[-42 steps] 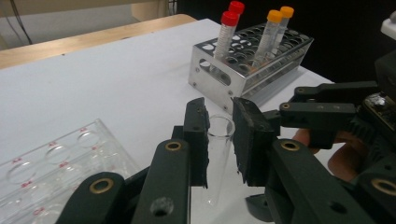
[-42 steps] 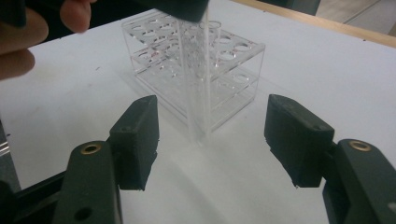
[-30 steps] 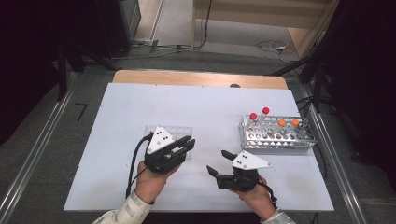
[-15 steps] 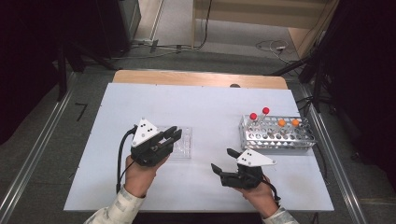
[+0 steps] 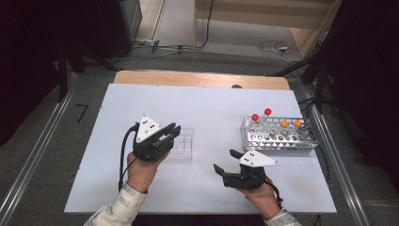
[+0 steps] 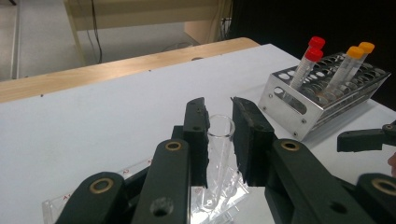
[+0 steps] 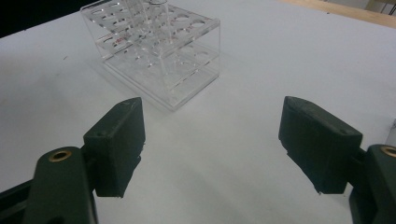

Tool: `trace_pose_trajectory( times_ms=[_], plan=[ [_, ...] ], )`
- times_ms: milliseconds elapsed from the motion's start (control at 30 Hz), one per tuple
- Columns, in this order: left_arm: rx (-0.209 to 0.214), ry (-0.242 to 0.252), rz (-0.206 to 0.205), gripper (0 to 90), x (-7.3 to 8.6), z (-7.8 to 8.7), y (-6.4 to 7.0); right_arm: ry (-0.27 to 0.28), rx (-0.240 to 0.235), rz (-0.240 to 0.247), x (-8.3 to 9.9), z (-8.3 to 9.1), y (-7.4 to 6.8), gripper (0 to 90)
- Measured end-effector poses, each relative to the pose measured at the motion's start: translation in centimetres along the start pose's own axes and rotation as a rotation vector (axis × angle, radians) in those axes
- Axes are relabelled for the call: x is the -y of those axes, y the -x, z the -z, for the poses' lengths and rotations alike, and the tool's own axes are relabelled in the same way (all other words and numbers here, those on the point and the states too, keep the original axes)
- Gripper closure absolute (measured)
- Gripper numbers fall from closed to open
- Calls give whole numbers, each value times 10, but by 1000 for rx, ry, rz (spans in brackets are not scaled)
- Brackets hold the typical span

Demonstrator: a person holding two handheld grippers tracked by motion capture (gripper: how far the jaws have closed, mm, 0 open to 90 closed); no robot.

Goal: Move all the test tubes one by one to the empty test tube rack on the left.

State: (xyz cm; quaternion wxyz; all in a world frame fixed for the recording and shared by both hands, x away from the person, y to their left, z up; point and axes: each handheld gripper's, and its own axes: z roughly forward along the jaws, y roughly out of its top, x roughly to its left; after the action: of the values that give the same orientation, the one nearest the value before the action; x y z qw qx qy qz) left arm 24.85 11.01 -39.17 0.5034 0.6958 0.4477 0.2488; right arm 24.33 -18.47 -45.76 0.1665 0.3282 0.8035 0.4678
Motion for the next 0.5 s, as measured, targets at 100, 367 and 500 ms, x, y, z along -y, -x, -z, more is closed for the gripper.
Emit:
trace_pose_trajectory(
  times_ms=[100, 367, 500],
  plan=[
    [-10, -3, -17, 763, 1, -2, 2, -1, 0, 1, 0, 0, 0, 214],
    [-40, -18, -74, 763, 7, -9, 9, -1, 0, 0, 0, 0, 0, 214],
    [-44, -34, -92, 762, 13, -14, 12, -3, 2, 3, 0, 0, 0, 214]
  ],
)
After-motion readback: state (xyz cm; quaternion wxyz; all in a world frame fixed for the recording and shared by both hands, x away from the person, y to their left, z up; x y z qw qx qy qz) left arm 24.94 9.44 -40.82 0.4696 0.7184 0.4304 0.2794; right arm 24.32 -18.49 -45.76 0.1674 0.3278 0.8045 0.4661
